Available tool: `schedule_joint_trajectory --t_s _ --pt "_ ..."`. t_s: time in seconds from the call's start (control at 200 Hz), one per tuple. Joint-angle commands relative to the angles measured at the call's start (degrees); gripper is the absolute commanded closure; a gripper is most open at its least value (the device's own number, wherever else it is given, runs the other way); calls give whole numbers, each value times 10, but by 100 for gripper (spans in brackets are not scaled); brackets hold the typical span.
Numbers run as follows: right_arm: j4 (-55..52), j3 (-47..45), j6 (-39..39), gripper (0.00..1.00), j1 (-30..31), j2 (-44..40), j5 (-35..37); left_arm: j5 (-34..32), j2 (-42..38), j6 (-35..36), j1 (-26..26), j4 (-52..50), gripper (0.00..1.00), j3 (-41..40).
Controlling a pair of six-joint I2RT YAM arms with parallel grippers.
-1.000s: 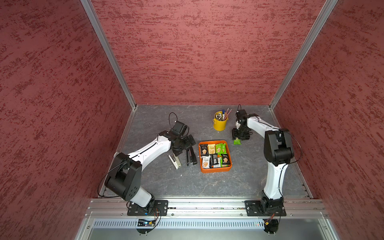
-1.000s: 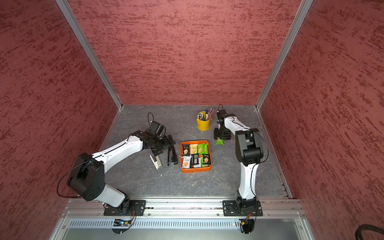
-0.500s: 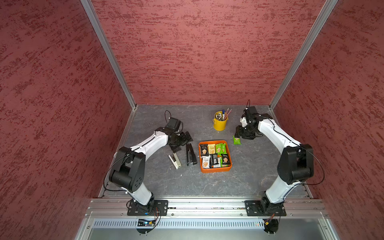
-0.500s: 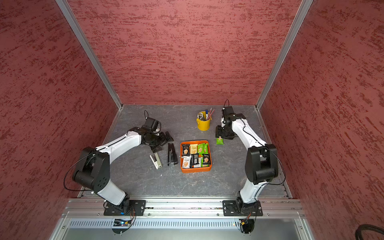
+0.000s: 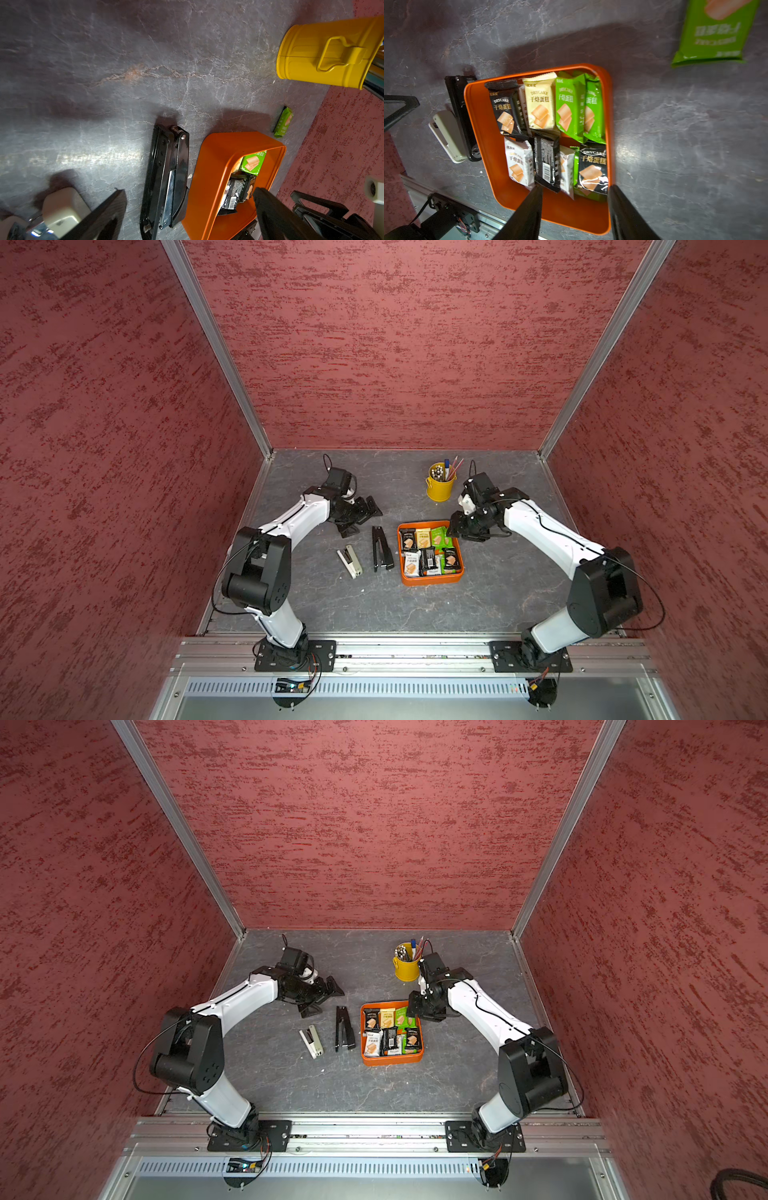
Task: Take the cookies out of the storage box
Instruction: Pick up the cookie from the storage box.
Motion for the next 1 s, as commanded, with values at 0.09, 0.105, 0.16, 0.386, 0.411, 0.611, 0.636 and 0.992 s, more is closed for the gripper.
schedule_joint_trajectory --t_s 0.09,0.105,0.16,0.386,0.411,0.611,0.636,0.992 --pt "58 19 58 47 37 37 8 19 1 28 7 -11 0 2" --pt "59 22 60 48 39 39 9 19 0 29 7 -10 0 1" --pt "63 29 64 48 45 52 11 20 -2 32 9 -10 0 -5" --pt "50 67 75 52 62 106 49 23 -12 42 19 -12 0 -26" --pt "43 72 78 53 63 110 61 23 -14 44 22 -12 0 -27" --pt "15 90 81 53 64 130 125 25 -19 55 37 -17 0 -36" --pt "14 91 80 53 64 133 129 24 -19 56 39 -16 0 -36" --pt "20 90 78 52 64 172 132 33 -16 61 52 -18 0 -28"
